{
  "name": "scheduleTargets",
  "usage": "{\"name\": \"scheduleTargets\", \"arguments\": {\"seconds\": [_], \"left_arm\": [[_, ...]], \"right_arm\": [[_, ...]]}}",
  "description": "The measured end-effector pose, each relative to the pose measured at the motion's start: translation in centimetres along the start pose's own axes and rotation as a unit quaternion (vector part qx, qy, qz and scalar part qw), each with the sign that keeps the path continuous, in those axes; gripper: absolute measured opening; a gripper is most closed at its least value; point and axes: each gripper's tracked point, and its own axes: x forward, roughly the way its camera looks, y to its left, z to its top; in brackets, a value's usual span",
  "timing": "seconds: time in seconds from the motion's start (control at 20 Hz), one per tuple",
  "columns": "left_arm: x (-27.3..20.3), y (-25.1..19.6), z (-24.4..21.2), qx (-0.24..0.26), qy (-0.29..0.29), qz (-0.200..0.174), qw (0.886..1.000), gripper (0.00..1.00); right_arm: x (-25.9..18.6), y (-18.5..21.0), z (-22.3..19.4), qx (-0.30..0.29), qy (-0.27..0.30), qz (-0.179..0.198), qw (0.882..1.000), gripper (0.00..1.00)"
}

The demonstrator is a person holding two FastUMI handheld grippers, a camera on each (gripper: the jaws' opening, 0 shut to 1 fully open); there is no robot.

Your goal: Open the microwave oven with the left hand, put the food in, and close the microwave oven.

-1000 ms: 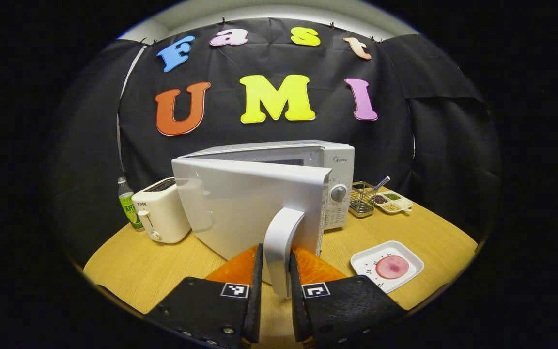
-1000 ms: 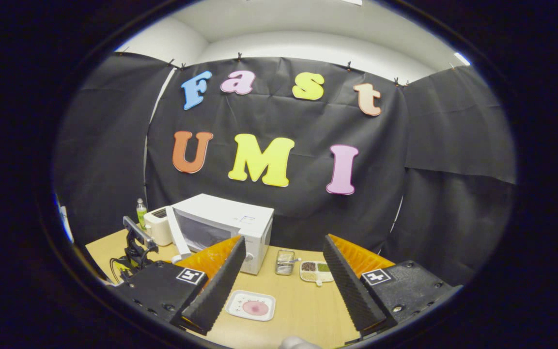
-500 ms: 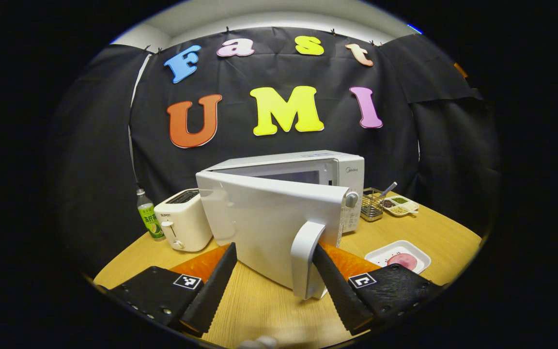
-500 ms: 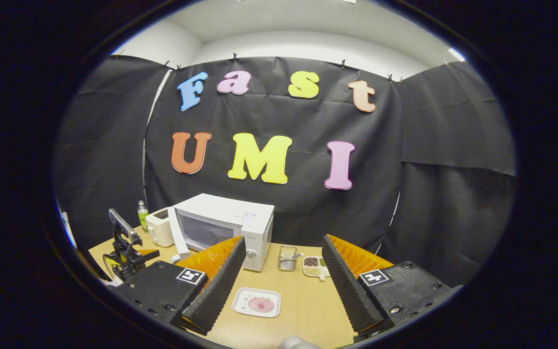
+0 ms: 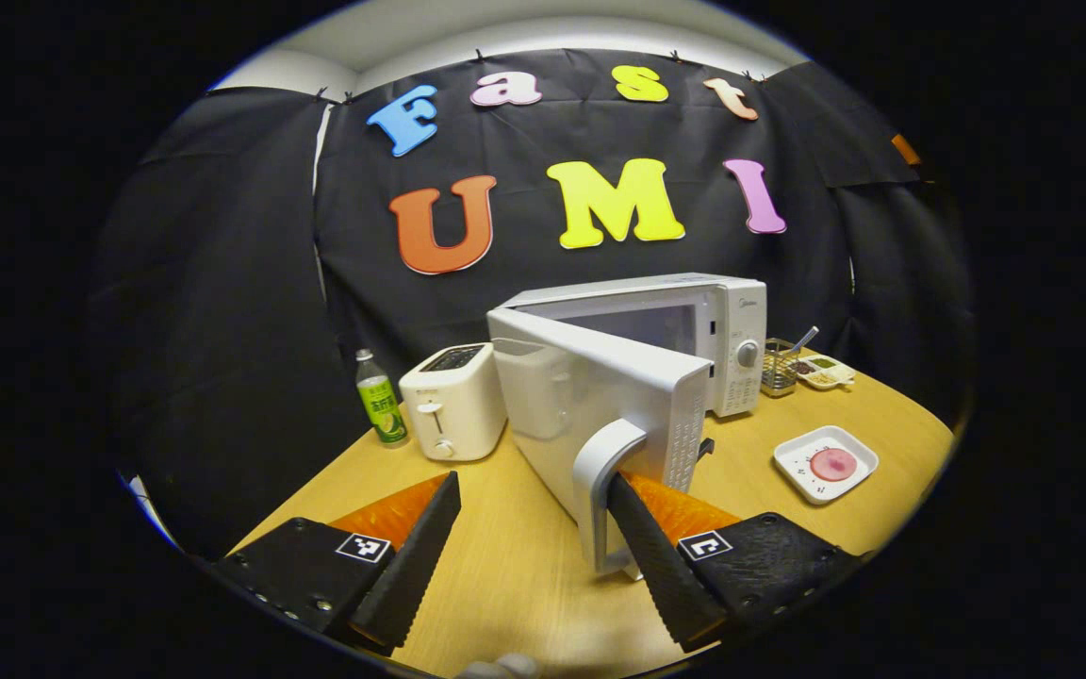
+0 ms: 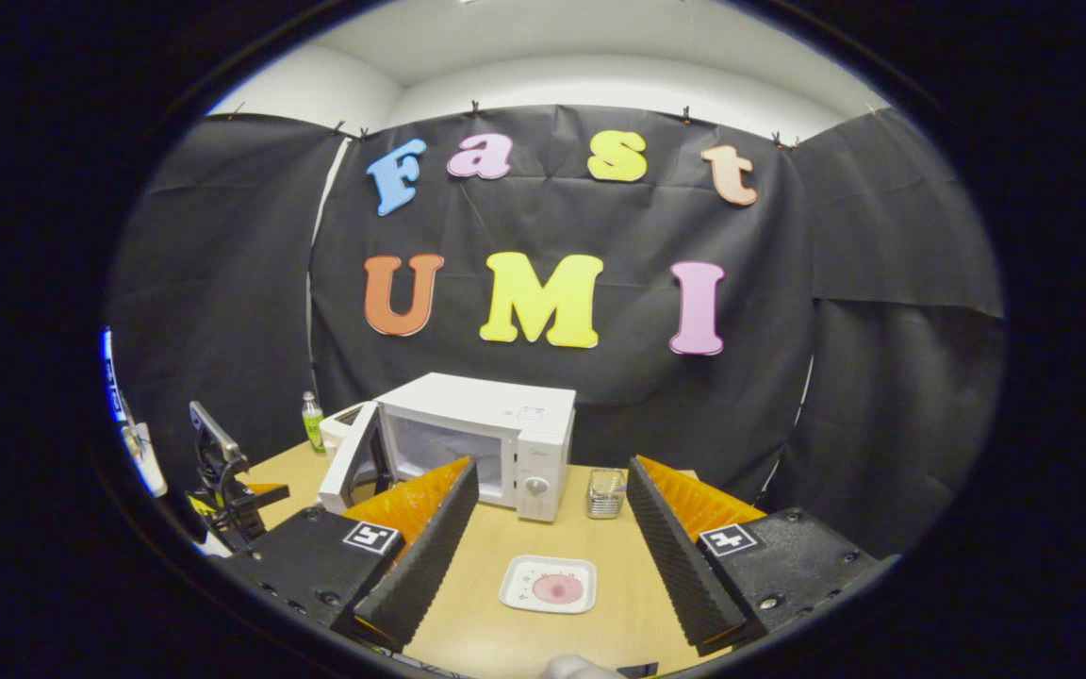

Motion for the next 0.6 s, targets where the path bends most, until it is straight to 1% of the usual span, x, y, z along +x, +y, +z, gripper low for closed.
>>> {"name": "scheduleTargets", "arguments": {"seconds": [0.15,0.35,0.45,0.5,0.6], "left_arm": [[-1.5,4.4,-1.3,-0.004,0.014,0.039,0.999,0.95],[-3.3,9.0,-3.3,0.001,0.033,0.075,0.997,0.95],[-4.3,10.2,-3.8,-0.002,0.036,0.085,0.996,0.95],[-4.6,10.3,-4.0,-0.004,0.039,0.087,0.995,0.95],[-4.9,9.9,-4.0,-0.005,0.041,0.086,0.995,0.95]], "right_arm": [[0.6,1.4,-0.4,-0.003,0.002,0.012,1.0,1.0],[1.8,2.1,-2.0,0.001,0.014,0.019,1.0,1.0],[2.8,1.8,-3.8,0.001,0.031,0.02,0.999,1.0],[3.4,1.6,-5.3,0.002,0.043,0.028,0.999,1.0],[4.7,0.7,-9.3,0.015,0.088,0.033,0.995,1.0]]}}
